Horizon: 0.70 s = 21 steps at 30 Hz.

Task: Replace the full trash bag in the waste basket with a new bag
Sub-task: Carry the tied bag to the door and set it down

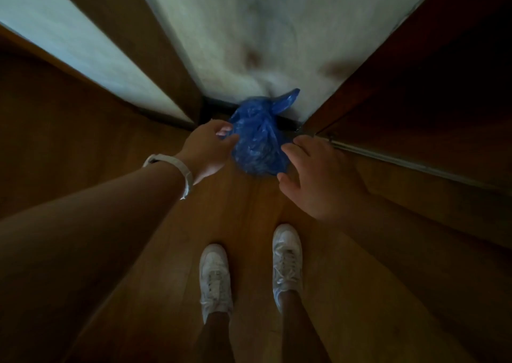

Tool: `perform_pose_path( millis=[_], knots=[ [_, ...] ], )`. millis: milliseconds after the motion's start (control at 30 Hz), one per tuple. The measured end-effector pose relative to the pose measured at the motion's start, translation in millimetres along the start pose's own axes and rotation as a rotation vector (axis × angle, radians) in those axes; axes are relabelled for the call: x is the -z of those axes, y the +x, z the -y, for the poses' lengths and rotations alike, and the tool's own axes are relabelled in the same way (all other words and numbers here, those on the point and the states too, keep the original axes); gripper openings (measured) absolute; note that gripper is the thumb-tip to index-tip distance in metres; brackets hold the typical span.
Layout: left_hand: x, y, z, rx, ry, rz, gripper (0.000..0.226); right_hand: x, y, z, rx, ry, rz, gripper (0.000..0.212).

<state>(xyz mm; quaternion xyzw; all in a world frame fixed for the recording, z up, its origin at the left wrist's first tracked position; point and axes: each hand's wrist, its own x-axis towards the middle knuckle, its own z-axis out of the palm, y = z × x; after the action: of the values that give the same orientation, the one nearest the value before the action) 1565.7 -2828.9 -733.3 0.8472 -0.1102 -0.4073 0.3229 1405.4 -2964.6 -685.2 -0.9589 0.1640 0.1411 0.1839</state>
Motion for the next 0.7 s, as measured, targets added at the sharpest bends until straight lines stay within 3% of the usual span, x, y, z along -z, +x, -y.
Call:
perform_pose_path(
  millis=[200,333,533,700],
  knots=[
    [52.8,-53.3,-42.3,-0.283,0.423,-0.025,0.031,50.5,-13.0,19.7,-0.033,0.003,-0.032,0.051],
    [95.8,-98.3,-76.3,-0.384,0.784,-0.082,0.057,104.2,-31.3,47.0,-0.063,0.007,-0.056,0.055],
    [161.0,-180.6,-139.1,-0.565,0.927,-0.106,0.062,198.0,-70.3,104.1,-0.133,0.007,-0.078,0.058],
    [199.5,-253.0,-182.5,-0.613,0.884,-0.143,0.062,278.0,-113.8,152.7,-0.176,-0.009,-0.161,0.054]
  ],
)
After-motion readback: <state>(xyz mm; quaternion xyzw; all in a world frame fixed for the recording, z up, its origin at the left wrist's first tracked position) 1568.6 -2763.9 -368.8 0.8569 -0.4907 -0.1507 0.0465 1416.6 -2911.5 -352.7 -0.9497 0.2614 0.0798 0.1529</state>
